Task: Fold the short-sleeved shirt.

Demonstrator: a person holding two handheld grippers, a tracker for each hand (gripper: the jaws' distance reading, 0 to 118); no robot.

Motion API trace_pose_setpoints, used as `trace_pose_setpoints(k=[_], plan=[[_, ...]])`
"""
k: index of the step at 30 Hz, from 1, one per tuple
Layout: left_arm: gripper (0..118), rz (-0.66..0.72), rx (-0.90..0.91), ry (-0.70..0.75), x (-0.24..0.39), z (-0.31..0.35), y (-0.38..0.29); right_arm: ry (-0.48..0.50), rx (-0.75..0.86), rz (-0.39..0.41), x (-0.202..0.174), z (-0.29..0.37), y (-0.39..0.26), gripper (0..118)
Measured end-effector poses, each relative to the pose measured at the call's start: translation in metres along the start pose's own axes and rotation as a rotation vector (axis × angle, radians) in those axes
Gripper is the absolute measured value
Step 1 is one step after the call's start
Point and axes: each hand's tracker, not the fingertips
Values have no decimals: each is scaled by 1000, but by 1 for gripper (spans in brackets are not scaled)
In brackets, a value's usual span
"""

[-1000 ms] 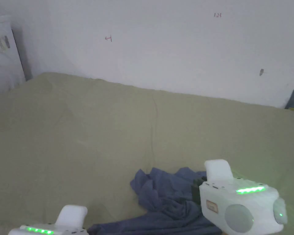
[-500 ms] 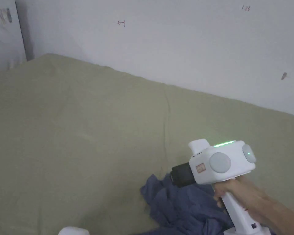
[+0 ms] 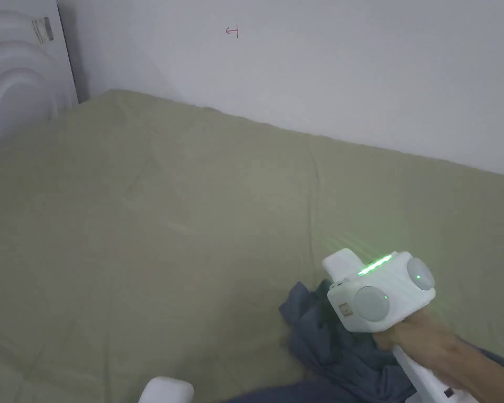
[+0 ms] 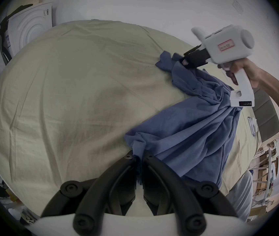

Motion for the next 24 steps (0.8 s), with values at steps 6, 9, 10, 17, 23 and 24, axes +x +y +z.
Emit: trace_pose_setpoints(k=[6,9,10,17,23,24], plan=[[5,-8,43,58,14,20,7,-7,66,-168,36,83,-8,5],[5,-62,65,107,27,34,13,-88,148,-195,59,149,-27,5],[5,-62,73,119,30,38,16,-126,174,-215,66,172,-34,5],[5,-133,180,235,56,77,41,-285,344,-347,110,327,-92,5],[5,-217,354,367,83,130,83,-386,439,-510,121,418,-143,5],[5,-238,373,386,87,138,89,-387,445,-520,119,428,-149,5]])
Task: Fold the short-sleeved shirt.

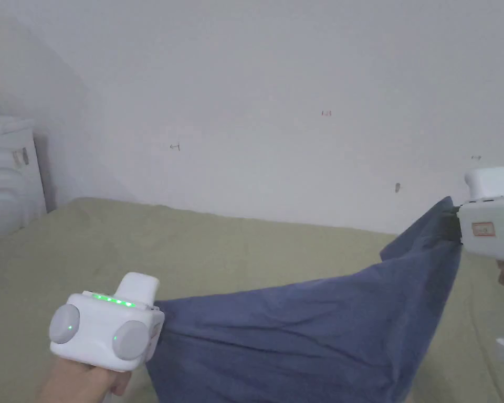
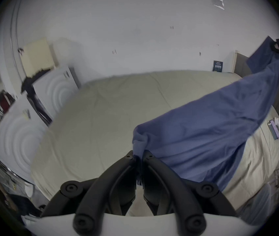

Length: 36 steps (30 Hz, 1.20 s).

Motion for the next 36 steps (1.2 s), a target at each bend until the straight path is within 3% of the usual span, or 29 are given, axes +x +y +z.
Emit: trace_pose_setpoints(k=[12,22,36], plan=[[5,-16,187,96,-12,75,89,-68,99,-147,35,58,27,5],[5,47,239,136,-37,100,140,-95,126,-148,35,57,66,5],[5,61,259,165,-42,53,216,-135,156,-98,54,-3,140,5]])
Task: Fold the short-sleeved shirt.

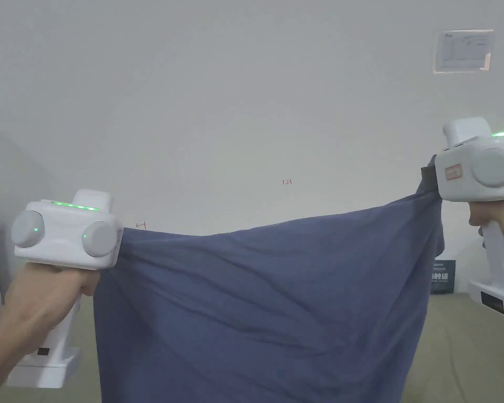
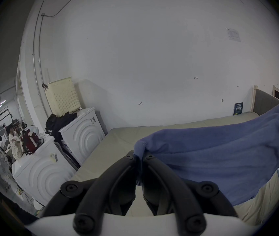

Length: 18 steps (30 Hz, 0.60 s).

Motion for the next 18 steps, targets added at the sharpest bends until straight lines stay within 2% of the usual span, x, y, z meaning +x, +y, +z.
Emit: trace_pose_setpoints(k=[15,18], plan=[[5,7,36,44,53,-94,52,-55,10,42,26,-110,54,5],[5,-4,31,58,65,-118,58,-66,7,74,27,-132,56,5]])
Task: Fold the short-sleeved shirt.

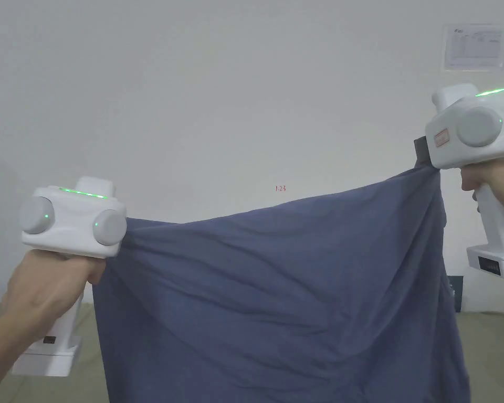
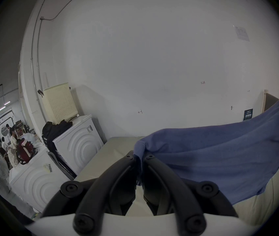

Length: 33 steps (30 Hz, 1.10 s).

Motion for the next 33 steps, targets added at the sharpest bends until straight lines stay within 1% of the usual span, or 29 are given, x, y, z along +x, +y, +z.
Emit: trace_pose_setpoints(k=[6,9,12,14,17,20,21,22,23,24,25,26,27,28,29,30,31,32,33], plan=[[5,3,21,25,21,-44,6,-17,-2,20,0,-44,-1,5],[5,14,12,25,32,-64,8,-14,-6,7,1,-64,0,5],[5,28,0,15,43,-81,4,-34,-9,24,0,-83,2,5],[5,46,-10,10,48,-92,1,-31,-11,9,2,-93,-1,5],[5,40,-24,13,56,-102,-9,-44,-29,25,-1,-102,-17,5],[5,39,-39,4,63,-107,-31,-25,-57,5,0,-98,-47,5],[5,16,-57,-8,64,-103,-42,-11,-68,-13,3,-94,-61,5],[5,32,-60,-25,64,-98,-56,9,-80,-33,3,-87,-77,5],[5,39,-73,-49,63,-95,-64,22,-91,-36,1,-77,-93,5],[5,82,-98,-98,60,-85,-83,30,-96,-45,2,-68,-113,5],[5,78,-126,-113,58,-78,-97,40,-132,-20,2,-57,-133,5],[5,82,-117,-116,56,-70,-111,63,-129,-29,4,-46,-152,5],[5,56,-122,-116,55,-58,-128,61,-170,-18,-4,-27,-174,5],[5,38,-124,-116,52,-48,-143,83,-174,-40,-1,-12,-193,5],[5,36,-132,-125,48,-37,-155,91,-195,-77,1,4,-212,5],[5,12,-161,-146,45,-25,-172,119,-214,-108,1,24,-231,5],[5,4,-180,-163,41,-14,-186,121,-218,-155,-3,43,-250,5],[5,8,-191,-152,39,-1,-203,111,-245,-183,-1,59,-267,5],[5,0,-210,-153,35,14,-219,138,-256,-236,1,78,-288,5]])
